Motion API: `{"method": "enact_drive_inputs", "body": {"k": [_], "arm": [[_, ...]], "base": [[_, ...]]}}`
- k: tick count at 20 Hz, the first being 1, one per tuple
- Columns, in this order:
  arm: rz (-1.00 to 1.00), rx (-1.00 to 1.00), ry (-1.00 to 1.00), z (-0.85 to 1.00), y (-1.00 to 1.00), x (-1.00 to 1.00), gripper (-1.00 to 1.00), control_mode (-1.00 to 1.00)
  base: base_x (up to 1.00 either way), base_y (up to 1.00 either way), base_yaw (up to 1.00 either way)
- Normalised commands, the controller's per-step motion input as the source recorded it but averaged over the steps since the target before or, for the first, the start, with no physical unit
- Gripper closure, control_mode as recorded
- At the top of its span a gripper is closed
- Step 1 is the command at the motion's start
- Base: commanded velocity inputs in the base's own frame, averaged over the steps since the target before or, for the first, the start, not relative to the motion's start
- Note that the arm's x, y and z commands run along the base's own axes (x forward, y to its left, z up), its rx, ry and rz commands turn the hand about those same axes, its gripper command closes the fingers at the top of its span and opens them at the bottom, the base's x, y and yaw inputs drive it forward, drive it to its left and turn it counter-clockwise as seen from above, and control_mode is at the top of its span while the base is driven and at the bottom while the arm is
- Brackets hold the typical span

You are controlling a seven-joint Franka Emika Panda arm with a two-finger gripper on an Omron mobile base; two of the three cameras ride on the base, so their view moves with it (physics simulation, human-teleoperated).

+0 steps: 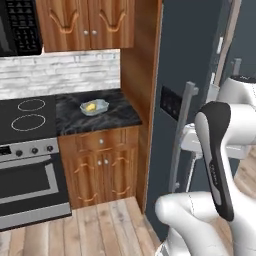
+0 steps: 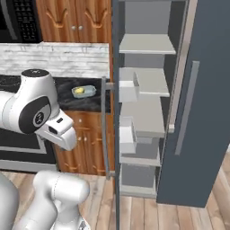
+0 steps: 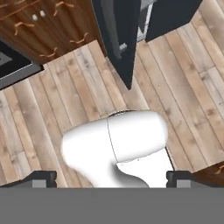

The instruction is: Take the mushroom and potato out of the freezer and place them in the tupperware container on the counter. Then put the tupperware containing the vegetables back in the freezer.

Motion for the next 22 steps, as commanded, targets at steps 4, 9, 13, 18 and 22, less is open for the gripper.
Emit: {"method": "enact_drive_inputs", "body": {"k": [4, 9, 13, 18, 22], "arm": [[0.0, 0.0, 0.0, 0.0, 0.0, 0.0, -1.0, 1.0], [0.0, 0.0, 0.0, 0.0, 0.0, 0.0, -1.0, 1.0], [0.0, 0.0, 0.0, 0.0, 0.0, 0.0, -1.0, 1.0], [0.0, 0.0, 0.0, 0.0, 0.0, 0.0, -1.0, 1.0], [0.0, 0.0, 0.0, 0.0, 0.0, 0.0, -1.0, 1.0]], "base": [[0.0, -0.91, 0.09], [0.0, -0.91, 0.12], [0.09, -0.81, 0.13], [0.47, -0.46, 0.1], [0.8, -0.25, 0.05]]}}
